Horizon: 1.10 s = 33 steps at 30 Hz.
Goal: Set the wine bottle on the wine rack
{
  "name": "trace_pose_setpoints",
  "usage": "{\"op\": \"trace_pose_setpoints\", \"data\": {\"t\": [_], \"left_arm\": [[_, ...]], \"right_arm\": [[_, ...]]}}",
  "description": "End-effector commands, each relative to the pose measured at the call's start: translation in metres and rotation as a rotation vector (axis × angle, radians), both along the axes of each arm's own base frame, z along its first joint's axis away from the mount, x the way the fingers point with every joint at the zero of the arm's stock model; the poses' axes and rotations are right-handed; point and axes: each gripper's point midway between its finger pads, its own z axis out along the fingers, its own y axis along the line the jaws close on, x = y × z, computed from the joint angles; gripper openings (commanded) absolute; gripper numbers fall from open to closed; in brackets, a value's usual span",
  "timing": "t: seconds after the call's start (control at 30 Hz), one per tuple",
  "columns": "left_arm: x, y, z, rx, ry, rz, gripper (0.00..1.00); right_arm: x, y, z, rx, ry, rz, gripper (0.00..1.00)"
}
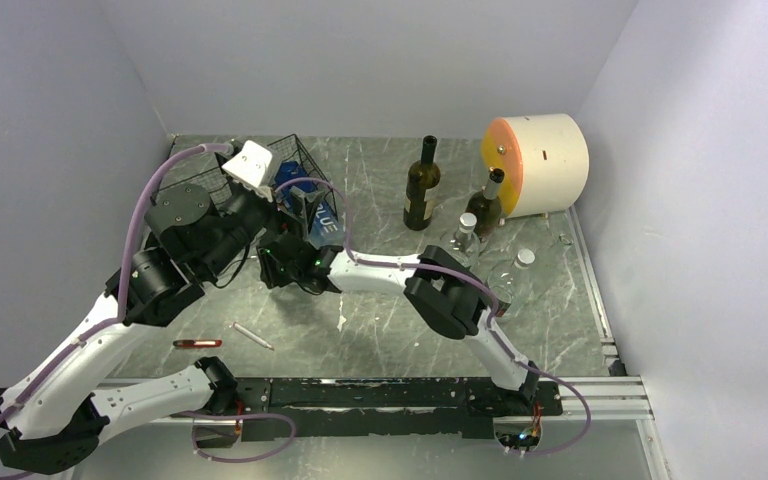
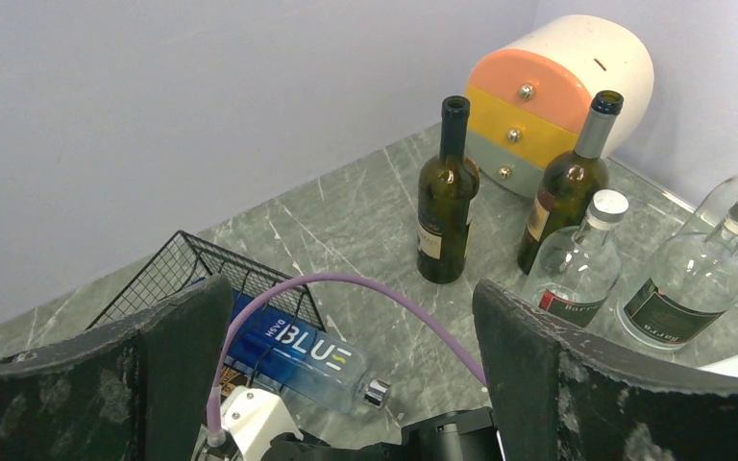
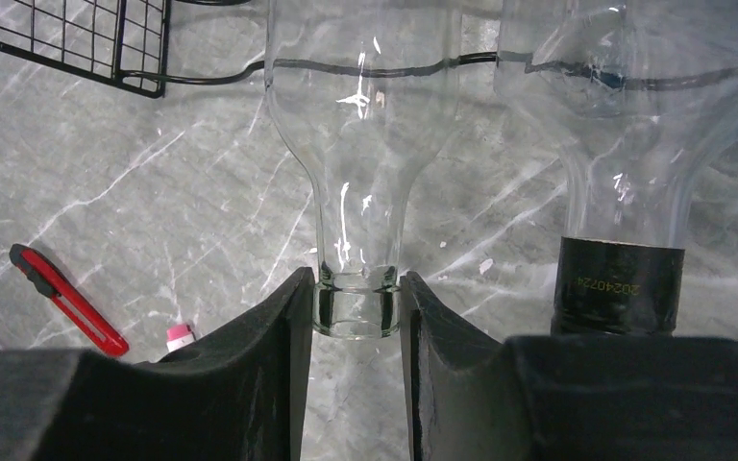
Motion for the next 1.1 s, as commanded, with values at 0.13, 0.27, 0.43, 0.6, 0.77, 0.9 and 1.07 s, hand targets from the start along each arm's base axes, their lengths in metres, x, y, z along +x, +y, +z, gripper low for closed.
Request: {"op": "trace_pose_setpoints", "data": {"t": [0.13, 0.27, 0.43, 0.6, 0.77, 0.9, 1.07], "left_arm": [[0.002, -0.002, 0.004, -0.015, -0.008, 0.004, 0.99], [0.002, -0.001, 0.005, -0.018, -0.007, 0.006, 0.99], [0.002, -0.002, 0.005, -0.019, -0.007, 0.003, 0.99], [0.003, -0.003, 0.005, -0.019, -0.003, 0.004, 0.99], [0.006, -0.004, 0.003, -0.017, 0.007, 0.017, 0.99], [0.014, 0.000, 0.001, -0.027, 0.036, 0.078, 0.99], [0.033, 0.007, -0.006, -0.047, 0.102, 0.191, 0.99]], "right_arm": [[0.013, 0.008, -0.001, 0.103, 0.006, -0.032, 0.17], [0.013, 0.010, -0.004, 0.109, 0.014, -0.040, 0.17], [0.017, 0.011, -0.006, 0.107, 0.014, -0.059, 0.18], [0.027, 0.014, 0.000, 0.103, 0.002, -0.100, 0.36], [0.037, 0.013, 0.020, 0.150, -0.005, -0.124, 0.56], [0.041, 0.007, 0.047, 0.200, -0.031, -0.130, 0.76], [0.036, -0.011, 0.087, 0.286, -0.057, -0.119, 0.84]]}}
